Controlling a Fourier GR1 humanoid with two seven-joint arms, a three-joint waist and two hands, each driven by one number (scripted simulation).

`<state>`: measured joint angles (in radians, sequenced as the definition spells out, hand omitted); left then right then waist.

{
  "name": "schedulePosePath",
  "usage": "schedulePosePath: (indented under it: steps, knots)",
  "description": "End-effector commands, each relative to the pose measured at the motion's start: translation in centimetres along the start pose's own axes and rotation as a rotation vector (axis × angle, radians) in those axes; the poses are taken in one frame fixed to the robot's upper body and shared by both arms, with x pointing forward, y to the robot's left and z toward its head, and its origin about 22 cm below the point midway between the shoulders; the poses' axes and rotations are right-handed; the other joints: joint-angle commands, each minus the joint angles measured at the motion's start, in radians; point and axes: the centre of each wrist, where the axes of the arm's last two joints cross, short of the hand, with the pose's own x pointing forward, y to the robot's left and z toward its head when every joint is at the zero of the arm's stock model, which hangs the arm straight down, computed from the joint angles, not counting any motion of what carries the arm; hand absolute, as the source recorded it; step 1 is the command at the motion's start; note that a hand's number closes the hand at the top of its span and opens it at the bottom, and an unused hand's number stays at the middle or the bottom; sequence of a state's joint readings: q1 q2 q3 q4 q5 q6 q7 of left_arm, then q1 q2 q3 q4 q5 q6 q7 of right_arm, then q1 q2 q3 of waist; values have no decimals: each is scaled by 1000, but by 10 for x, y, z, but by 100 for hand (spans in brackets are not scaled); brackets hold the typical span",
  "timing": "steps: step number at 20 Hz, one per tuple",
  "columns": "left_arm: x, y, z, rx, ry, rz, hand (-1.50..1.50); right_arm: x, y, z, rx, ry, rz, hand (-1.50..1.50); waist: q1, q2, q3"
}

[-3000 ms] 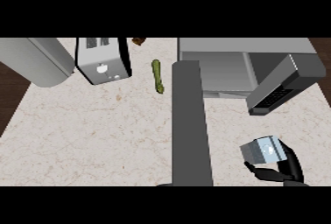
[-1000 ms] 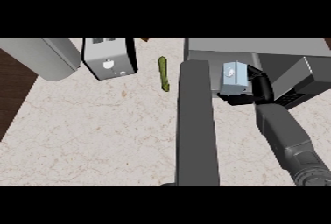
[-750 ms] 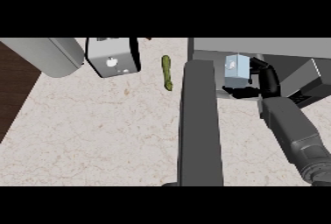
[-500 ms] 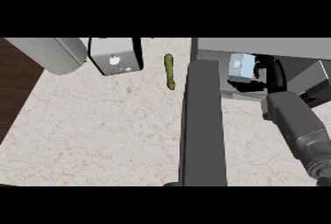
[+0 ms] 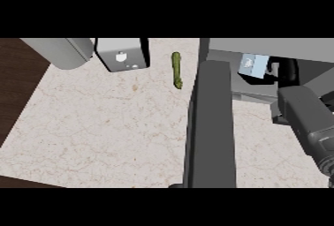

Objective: Pick up the milk, place it into the microwave and close the microwave

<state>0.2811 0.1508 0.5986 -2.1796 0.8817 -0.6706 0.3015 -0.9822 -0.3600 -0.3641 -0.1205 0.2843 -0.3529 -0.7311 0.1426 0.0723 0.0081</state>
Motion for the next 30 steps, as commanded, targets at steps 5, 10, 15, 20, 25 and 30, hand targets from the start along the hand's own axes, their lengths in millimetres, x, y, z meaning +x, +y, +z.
schedulePosePath:
  steps: [5,10,15,20,25,30]
  knots:
    - [-4,4,-7,-23,-8,1,-150,9,-21,-17,-71,23,20,150,29,16,1]
    - [-2,9,-11,-28,-7,-5,-150,3,-35,-16,-85,28,50,150,31,23,3]
    - [1,12,-17,-15,-18,-34,-150,5,-35,-18,-100,26,38,150,39,31,5]
    - [-2,14,-17,-16,20,-44,-150,5,-44,-21,-100,30,45,150,43,34,4]
    - [2,15,-23,-32,14,-66,-150,8,-42,-22,-96,21,48,150,53,38,5]
    - [-1,18,-27,-38,29,-75,-150,29,-26,-36,-125,-8,-59,-150,55,30,7]
